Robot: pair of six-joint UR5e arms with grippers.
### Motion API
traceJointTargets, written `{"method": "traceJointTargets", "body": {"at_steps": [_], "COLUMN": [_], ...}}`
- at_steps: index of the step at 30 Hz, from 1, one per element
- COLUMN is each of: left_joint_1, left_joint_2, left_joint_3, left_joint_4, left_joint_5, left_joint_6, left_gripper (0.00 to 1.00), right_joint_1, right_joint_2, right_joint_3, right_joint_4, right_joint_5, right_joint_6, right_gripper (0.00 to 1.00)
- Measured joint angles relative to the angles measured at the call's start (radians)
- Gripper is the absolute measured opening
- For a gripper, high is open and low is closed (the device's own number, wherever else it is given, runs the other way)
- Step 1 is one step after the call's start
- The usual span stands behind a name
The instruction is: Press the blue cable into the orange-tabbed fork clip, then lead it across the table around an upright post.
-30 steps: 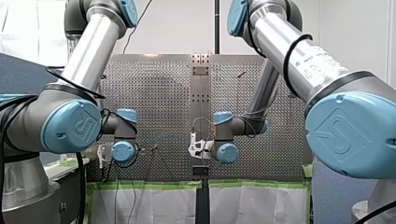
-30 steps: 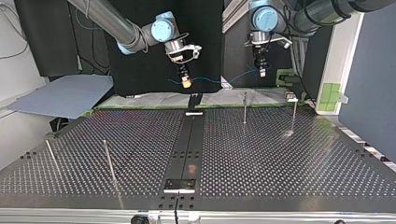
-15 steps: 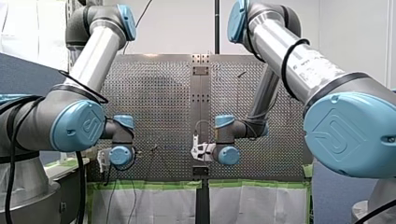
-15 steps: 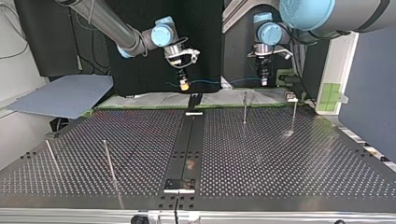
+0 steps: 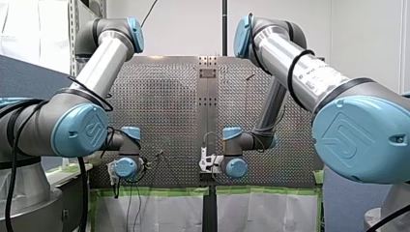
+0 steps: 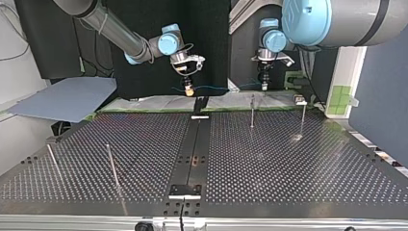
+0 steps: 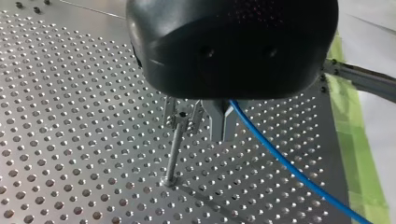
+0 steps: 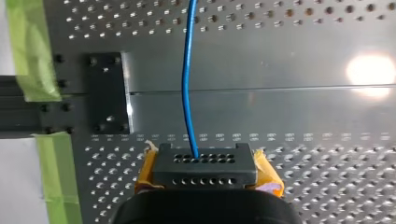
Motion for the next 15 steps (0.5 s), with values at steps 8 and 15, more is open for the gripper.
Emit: {"method": "traceJointTargets", "body": {"at_steps": [8, 15], "left_joint_1": [0.004, 0.005], "left_joint_2": [0.000, -0.001], "left_joint_3": [0.040, 0.072], "left_joint_4": [-0.017, -0.048], "left_joint_5": [0.001, 0.005], "left_joint_6": [-0.010, -0.011], "left_gripper": [0.01, 0.04], "right_joint_1": [-0.008, -0.019], "right_joint_2": [0.013, 0.014], "right_joint_3": [-0.023, -0.031], "right_joint_4": [0.005, 0.011], "right_joint_5": [-0.002, -0.005], "right_joint_6": [0.000, -0.004], "right_gripper": [0.00, 0.00]}}
